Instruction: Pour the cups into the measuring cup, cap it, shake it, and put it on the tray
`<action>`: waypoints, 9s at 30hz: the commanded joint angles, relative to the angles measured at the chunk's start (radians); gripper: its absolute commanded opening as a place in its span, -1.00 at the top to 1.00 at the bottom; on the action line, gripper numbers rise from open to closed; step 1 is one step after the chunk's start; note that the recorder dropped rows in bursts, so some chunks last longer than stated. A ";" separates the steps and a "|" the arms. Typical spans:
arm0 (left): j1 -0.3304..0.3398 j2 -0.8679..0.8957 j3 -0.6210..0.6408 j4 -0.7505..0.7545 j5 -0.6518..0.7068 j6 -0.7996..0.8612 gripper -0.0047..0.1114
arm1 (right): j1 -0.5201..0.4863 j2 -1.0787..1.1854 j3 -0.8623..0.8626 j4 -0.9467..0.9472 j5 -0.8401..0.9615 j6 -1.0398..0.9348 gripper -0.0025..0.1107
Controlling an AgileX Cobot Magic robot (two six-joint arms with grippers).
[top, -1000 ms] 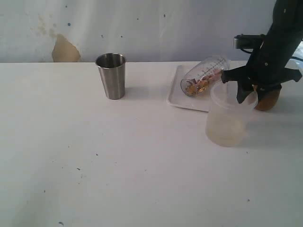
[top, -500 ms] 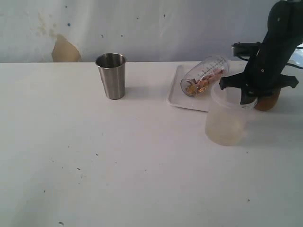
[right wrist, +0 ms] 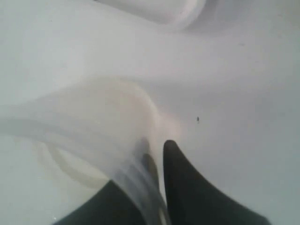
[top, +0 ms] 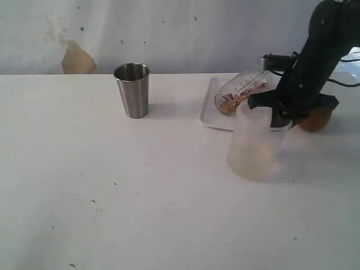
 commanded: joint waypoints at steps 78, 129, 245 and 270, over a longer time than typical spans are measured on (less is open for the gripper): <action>0.001 -0.005 0.004 0.002 -0.011 -0.001 0.92 | 0.045 -0.045 -0.288 -0.264 -0.039 0.606 -0.11; 0.001 -0.005 0.004 0.002 -0.011 -0.001 0.92 | 0.025 0.346 -0.217 -0.089 -0.743 0.776 -0.90; 0.001 -0.005 -0.028 -0.003 -0.581 -0.266 0.92 | -0.151 0.103 0.436 -0.985 -2.327 0.466 0.96; -0.152 1.833 -1.246 0.817 -0.985 -1.011 0.92 | -0.151 0.103 0.436 -1.033 -2.327 0.468 0.96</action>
